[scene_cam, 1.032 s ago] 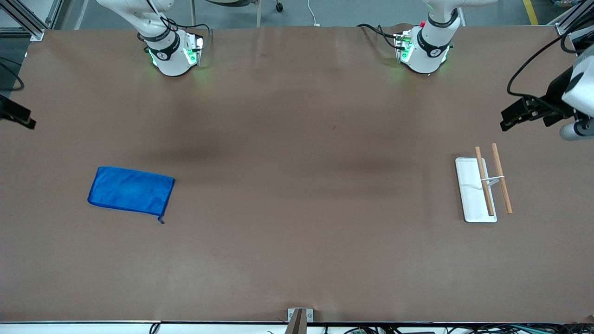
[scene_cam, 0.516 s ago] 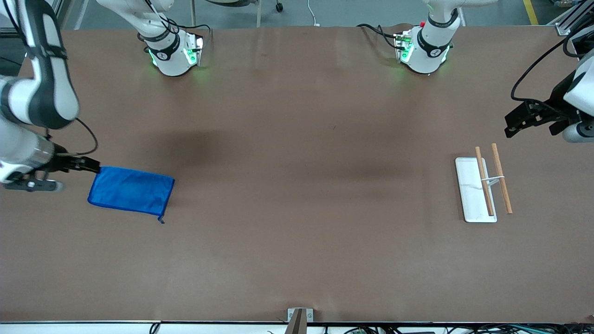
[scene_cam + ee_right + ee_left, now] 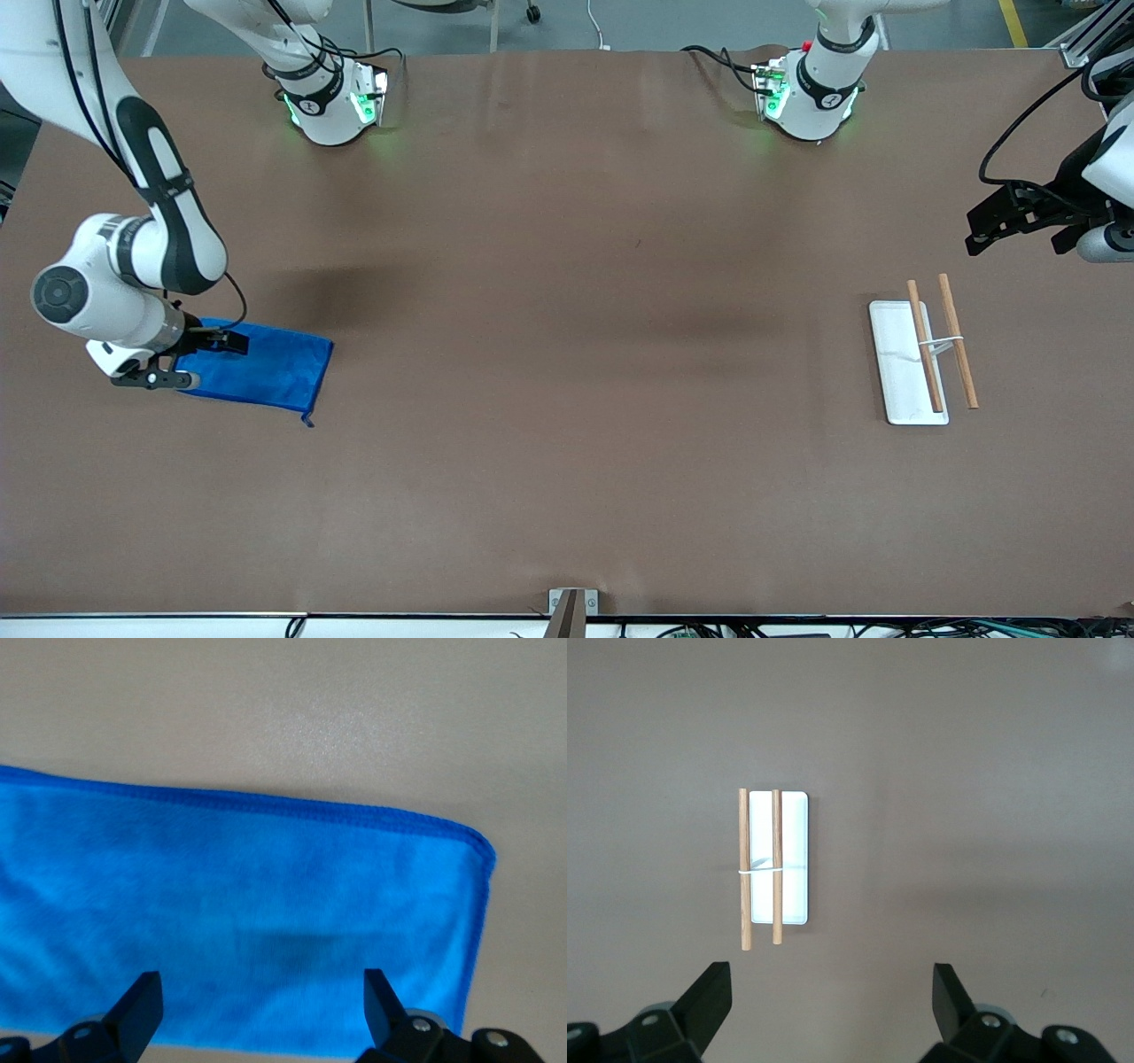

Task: Right arm passes towel to left arm to hang
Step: 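Lower the right gripper onto the blue towel edge and grasp it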

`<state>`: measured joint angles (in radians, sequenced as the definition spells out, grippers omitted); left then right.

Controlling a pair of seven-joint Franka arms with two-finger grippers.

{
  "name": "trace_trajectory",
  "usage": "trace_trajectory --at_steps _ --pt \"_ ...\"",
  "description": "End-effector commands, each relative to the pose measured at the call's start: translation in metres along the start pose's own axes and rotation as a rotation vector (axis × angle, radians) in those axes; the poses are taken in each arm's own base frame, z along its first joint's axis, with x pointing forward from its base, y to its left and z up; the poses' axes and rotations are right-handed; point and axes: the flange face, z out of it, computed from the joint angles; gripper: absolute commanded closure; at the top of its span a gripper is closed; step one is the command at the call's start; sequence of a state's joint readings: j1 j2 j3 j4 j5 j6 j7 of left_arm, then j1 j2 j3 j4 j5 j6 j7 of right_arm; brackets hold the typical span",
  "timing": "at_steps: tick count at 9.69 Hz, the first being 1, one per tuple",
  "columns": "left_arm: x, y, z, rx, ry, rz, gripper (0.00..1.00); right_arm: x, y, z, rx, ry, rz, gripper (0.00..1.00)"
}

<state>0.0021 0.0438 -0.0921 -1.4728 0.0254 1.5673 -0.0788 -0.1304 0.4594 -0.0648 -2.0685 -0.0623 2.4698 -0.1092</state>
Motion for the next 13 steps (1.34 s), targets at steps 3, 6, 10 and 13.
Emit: trace_trajectory --at_steps 3,6,10,13 --pt "0.011 0.003 0.024 -0.009 -0.005 0.016 0.0 -0.012 0.0 0.023 0.005 0.014 -0.012 0.09" --pt "0.013 0.002 0.014 -0.011 0.015 0.015 0.0 -0.025 -0.006 0.038 0.004 0.07 -0.01 0.25" --pt "0.012 0.003 0.016 -0.008 0.012 0.02 0.0 -0.018 -0.009 0.026 0.013 0.024 -0.001 1.0" --pt "0.012 0.003 0.016 -0.009 0.01 0.02 0.0 0.004 -0.009 -0.014 0.026 -0.072 -0.002 1.0"
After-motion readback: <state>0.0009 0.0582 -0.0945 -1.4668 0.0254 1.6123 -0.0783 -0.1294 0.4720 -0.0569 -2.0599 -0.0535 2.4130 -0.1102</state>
